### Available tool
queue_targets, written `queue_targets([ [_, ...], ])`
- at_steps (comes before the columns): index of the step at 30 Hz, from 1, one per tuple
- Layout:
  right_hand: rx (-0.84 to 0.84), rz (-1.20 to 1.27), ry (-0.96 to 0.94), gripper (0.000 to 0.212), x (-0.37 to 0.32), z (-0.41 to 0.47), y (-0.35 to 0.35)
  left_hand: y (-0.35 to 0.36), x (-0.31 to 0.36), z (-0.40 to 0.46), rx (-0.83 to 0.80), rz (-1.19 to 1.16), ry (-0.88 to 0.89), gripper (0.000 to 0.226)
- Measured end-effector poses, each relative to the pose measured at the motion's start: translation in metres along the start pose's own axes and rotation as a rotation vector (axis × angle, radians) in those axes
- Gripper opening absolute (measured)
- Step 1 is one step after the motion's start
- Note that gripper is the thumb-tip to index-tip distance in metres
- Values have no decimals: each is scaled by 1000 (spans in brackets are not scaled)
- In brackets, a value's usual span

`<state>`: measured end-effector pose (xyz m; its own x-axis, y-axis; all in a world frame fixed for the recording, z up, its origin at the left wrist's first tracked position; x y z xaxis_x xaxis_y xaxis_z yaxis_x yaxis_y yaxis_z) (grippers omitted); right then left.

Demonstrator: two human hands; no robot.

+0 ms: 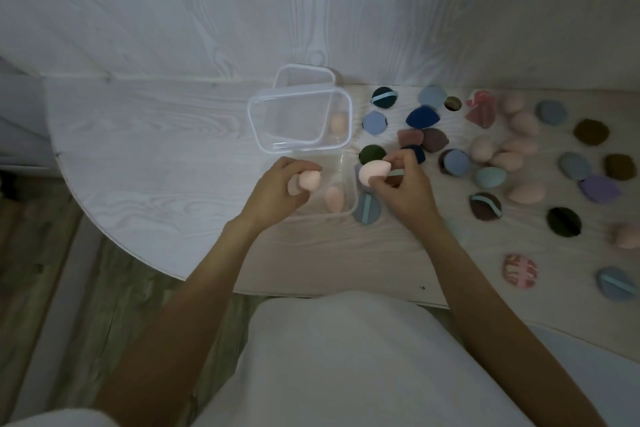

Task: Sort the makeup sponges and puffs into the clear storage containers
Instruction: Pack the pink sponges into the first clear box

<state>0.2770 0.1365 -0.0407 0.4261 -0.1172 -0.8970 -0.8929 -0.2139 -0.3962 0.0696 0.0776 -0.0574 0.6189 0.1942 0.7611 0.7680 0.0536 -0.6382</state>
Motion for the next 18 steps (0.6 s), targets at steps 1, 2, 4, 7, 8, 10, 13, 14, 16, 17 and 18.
queue_targets([
  [1, 3, 4, 9, 32, 0, -1, 1, 0, 1, 2, -10, 40, 41, 41],
  [2, 2, 6, 20, 33, 1, -1, 2, 0, 1, 3, -25, 94, 63, 39],
  [4, -1, 11, 34, 33, 2, -2, 4, 2, -3, 5, -92, 250, 76, 36],
  [7, 1, 15, 55, 33, 3, -1, 5, 10, -5, 9, -208, 420, 120, 33],
  [8, 6, 12, 61, 33, 4, -1, 6, 12, -5, 10, -242, 439, 127, 33],
  [10, 20, 9, 64, 35, 3, 1, 5, 19, -6, 12, -317, 471, 127, 34],
  [13, 28, 1, 58, 36, 1, 1, 5, 27, -12, 10, -379, 485, 100, 36],
  [14, 28, 2, 57, 35, 1, 1, 5, 28, -14, 9, -370, 482, 90, 37],
  [16, 21, 3, 57, 35, 2, 0, 7, 26, -19, 6, -319, 459, 75, 38],
  [17, 15, 3, 58, 35, 4, 0, 8, 25, -21, 4, -290, 440, 68, 38],
  [18, 7, 4, 59, 35, 5, -1, 10, 23, -22, 3, -270, 422, 64, 39],
])
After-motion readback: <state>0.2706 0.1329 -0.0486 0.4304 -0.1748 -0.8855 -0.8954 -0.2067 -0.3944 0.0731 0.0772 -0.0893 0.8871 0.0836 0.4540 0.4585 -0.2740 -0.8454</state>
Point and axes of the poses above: each hand's wrist, its own z-axis towards the middle knuckle, its own y-axis out of the palm, x = y × z, the point moved 8 cm from there along z, towards the middle knuckle, and after that the axes turned 5 degrees about x, right-handed, at the moved point
